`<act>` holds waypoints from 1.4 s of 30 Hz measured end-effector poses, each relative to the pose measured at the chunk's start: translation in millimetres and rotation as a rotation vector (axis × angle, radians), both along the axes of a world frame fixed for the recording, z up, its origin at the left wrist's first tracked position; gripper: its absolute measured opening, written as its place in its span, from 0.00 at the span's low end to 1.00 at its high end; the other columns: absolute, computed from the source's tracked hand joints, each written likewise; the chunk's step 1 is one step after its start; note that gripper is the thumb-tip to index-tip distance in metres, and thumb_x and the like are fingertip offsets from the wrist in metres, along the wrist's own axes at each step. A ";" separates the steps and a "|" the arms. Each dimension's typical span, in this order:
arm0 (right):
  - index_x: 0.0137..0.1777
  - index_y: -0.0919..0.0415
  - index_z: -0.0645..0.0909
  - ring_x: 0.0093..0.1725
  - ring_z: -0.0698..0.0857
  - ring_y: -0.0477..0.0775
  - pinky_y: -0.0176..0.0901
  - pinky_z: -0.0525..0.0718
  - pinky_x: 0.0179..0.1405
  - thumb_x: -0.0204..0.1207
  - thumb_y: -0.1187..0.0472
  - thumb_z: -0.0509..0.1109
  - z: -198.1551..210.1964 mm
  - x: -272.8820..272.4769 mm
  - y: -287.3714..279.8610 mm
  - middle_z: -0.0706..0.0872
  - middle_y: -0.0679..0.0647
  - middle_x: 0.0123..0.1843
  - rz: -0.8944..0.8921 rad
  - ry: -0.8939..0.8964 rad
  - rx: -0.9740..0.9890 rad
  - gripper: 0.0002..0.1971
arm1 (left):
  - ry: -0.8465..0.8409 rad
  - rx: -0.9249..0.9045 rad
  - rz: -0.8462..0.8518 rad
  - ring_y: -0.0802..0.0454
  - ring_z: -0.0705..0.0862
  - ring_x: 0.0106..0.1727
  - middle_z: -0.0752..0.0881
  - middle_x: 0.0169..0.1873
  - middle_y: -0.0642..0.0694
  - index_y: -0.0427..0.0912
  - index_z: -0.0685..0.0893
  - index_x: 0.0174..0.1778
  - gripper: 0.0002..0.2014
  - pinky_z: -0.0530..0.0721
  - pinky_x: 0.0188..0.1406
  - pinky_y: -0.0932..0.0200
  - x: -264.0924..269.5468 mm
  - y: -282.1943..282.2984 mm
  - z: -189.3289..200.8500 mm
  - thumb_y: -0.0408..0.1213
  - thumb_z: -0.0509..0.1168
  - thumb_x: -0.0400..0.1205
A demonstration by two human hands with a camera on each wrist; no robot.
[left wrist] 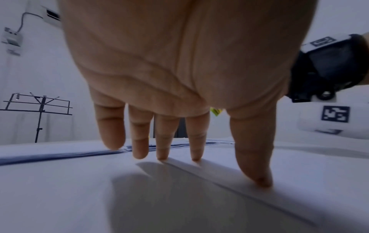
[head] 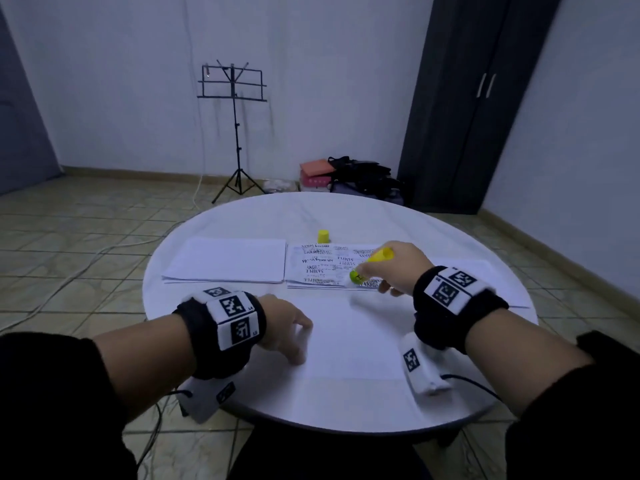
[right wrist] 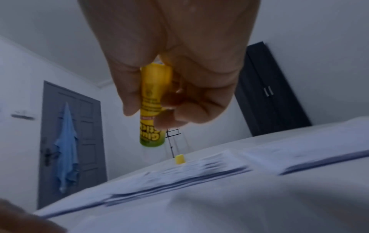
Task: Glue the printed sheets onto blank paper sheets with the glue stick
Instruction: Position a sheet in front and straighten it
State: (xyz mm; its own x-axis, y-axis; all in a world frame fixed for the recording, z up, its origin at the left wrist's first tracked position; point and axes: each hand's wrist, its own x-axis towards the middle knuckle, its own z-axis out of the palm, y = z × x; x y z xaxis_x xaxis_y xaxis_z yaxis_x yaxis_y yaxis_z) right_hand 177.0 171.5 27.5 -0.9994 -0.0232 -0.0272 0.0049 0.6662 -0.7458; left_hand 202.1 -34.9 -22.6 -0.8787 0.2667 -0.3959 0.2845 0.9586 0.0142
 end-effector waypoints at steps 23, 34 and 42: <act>0.36 0.60 0.72 0.37 0.80 0.57 0.45 0.82 0.39 0.68 0.55 0.76 -14.5 -27.1 24.3 0.77 0.56 0.36 -0.145 -0.127 0.322 0.15 | 0.056 -0.214 -0.151 0.46 0.76 0.66 0.77 0.64 0.49 0.66 0.69 0.74 0.33 0.66 0.64 0.48 -6.5 5.0 3.7 0.65 0.65 0.73; 0.37 0.62 0.84 0.35 0.78 0.53 0.45 0.80 0.40 0.70 0.53 0.75 2.3 8.8 -31.9 0.83 0.55 0.37 0.192 0.022 0.192 0.11 | 0.077 -0.193 -0.068 0.45 0.69 0.70 0.76 0.65 0.52 0.56 0.75 0.67 0.36 0.65 0.64 0.42 -3.9 3.4 6.9 0.68 0.70 0.66; 0.27 0.55 0.72 0.31 0.75 0.49 0.39 0.68 0.26 0.70 0.51 0.75 -13.9 36.3 -80.3 0.75 0.50 0.28 0.442 0.057 0.383 0.18 | 0.012 -0.139 -0.037 0.46 0.69 0.69 0.77 0.63 0.53 0.53 0.75 0.66 0.39 0.67 0.68 0.42 1.9 -2.4 9.6 0.67 0.74 0.62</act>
